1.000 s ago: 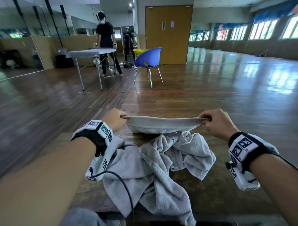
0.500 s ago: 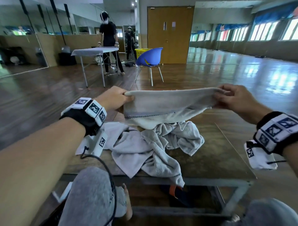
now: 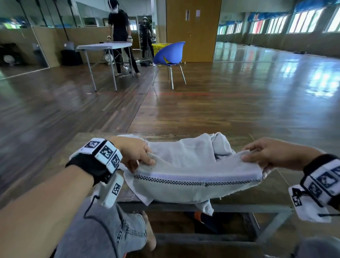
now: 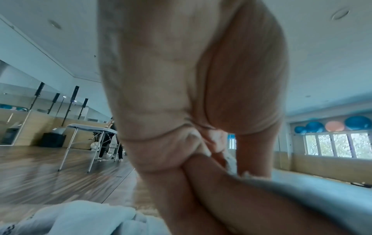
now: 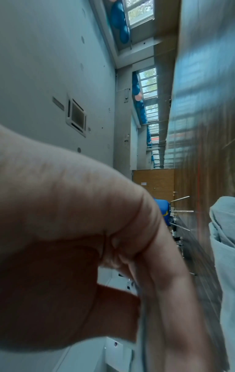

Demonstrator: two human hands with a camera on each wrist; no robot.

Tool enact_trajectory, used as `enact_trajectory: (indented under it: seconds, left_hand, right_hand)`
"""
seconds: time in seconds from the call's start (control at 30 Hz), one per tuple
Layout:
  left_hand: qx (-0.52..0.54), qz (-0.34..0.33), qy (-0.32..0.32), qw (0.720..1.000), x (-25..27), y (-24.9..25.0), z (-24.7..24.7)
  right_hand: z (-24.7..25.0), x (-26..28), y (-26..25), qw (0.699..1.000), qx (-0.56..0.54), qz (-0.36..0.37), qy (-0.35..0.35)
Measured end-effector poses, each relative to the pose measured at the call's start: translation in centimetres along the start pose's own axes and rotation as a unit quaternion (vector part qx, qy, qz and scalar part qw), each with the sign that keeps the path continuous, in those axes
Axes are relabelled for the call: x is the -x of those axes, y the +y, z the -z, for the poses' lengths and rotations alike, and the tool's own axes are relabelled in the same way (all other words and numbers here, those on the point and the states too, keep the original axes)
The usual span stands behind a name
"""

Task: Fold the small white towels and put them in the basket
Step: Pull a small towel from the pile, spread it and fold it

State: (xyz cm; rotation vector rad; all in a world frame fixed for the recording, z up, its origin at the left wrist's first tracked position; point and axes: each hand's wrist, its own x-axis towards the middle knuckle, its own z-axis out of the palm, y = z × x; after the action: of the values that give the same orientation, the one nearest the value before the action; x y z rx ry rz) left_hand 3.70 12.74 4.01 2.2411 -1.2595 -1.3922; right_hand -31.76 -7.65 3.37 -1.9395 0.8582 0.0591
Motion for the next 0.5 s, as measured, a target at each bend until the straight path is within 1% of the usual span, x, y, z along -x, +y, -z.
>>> enact_trajectory:
  seconds: [0.07,0.17,0.23,0.3,0.37,0.43,0.47,0.5]
  left_hand:
    - [-0.01,-0.009,0.064,0.998,-2.6,-0.6,0.8]
    - [-0.008,-0.028,0.176,0.984,-6.7,-1.3,2.4]
    - [0.0,-0.035,0.25,0.968,-9.4,-1.3,3.7]
    - [-0.007,-0.036,0.317,0.948,-12.4,-1.1,5.0]
    - [-0.024,-0.019,0.383,0.923,-15.6,-1.0,6.4]
    - [-0.029,-0.007,0.426,0.904,-19.0,-1.3,7.3]
    - [-0.035,-0.001,0.432,0.901,-20.7,-1.6,7.4]
    - [-0.05,0.011,0.423,0.905,-22.3,-1.8,7.4]
  right_hand:
    - [0.0,-2.8,0.8,0.998,-0.002,0.004,0.057]
    - [0.3,-7.8,1.2,0.986,0.027,0.017,0.166]
    - [0.8,-11.6,0.8,0.974,0.059,0.037,0.215]
    - [1.5,-15.5,0.1,0.964,0.07,0.053,0.249]
    - [2.3,-19.7,-0.4,0.954,0.068,0.061,0.287]
    - [3.1,-23.9,-0.4,0.943,0.074,0.054,0.319]
    - [3.3,-25.9,-0.2,0.942,0.08,0.046,0.323]
    - [3.4,-27.7,0.1,0.943,0.088,0.036,0.318]
